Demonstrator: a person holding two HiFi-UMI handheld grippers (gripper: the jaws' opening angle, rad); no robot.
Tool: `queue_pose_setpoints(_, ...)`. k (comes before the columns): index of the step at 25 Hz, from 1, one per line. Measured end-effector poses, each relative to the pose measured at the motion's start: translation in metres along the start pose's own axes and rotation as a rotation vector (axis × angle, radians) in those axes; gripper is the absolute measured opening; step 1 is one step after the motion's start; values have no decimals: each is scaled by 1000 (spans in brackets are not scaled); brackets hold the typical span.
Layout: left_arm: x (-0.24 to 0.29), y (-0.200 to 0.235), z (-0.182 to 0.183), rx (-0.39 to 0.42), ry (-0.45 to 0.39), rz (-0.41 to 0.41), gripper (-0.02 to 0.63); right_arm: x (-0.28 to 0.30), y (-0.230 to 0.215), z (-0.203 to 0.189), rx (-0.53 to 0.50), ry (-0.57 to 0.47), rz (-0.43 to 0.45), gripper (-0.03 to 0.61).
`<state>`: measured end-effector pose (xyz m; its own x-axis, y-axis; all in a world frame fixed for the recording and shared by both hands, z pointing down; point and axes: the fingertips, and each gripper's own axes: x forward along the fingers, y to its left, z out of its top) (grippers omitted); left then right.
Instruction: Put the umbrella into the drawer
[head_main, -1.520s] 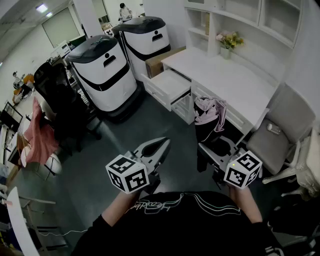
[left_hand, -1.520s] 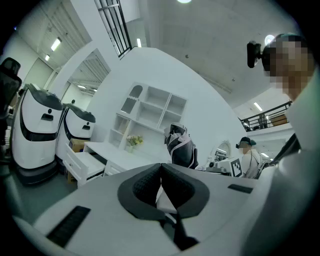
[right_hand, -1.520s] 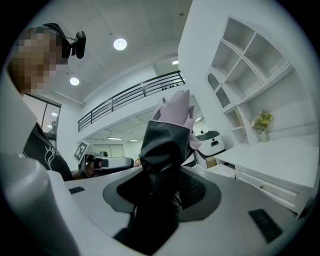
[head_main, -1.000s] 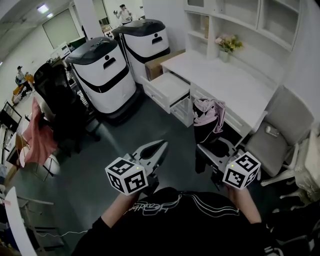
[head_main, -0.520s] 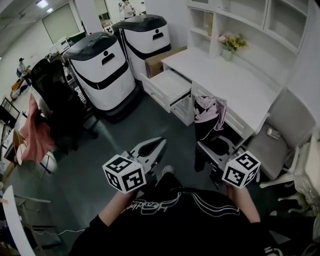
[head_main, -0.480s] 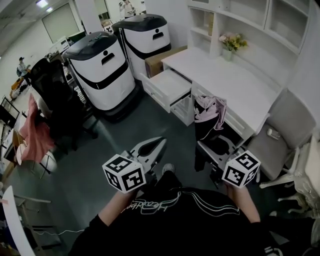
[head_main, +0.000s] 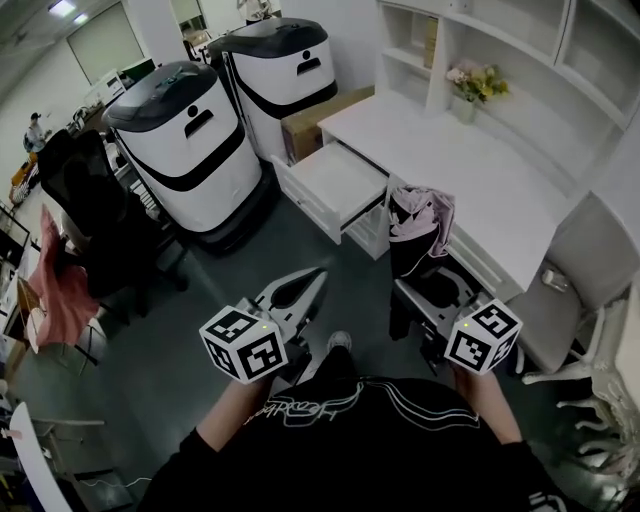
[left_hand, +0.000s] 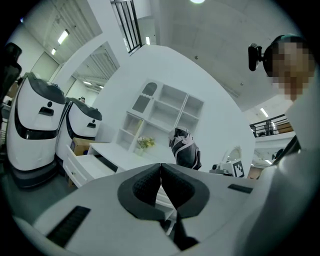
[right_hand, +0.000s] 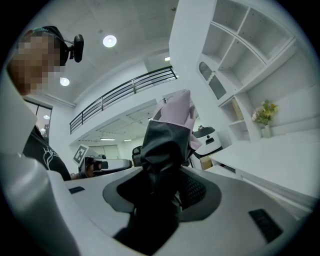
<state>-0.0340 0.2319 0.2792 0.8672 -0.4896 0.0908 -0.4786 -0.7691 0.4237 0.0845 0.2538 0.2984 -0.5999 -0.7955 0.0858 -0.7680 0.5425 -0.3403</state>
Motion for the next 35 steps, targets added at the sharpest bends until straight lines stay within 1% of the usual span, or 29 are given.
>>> queue_pose_setpoints(4, 42, 67, 32, -31, 17, -2, 20, 65, -44, 19, 17, 19, -13, 206)
queue_pose_setpoints(9, 103, 164, 76, -62, 41, 2, 20, 163, -119, 48, 60, 29, -41, 206)
queue_pose_setpoints(11, 118, 194, 88, -67, 45, 2, 20, 192, -137, 58, 62, 30, -51, 206)
queue_pose_setpoints(15, 137, 228, 96, -78, 50, 0, 20, 218, -153, 63, 51, 28, -62, 206)
queue_pose_setpoints(19, 173, 267, 110, -87, 64, -8, 20, 257, -188, 68, 64, 46, -77, 206)
queue_pose_setpoints(22, 190, 287, 112, -91, 72, 2, 20, 274, -206, 66, 81, 56, -77, 206)
queue_pose_setpoints(28, 214, 320, 121, -101, 83, 41, 20, 307, -240, 69, 78, 84, -63, 206)
queue_pose_setpoints(35, 260, 377, 130, -132, 92, 112, 20, 371, -301, 70, 87, 146, -8, 206)
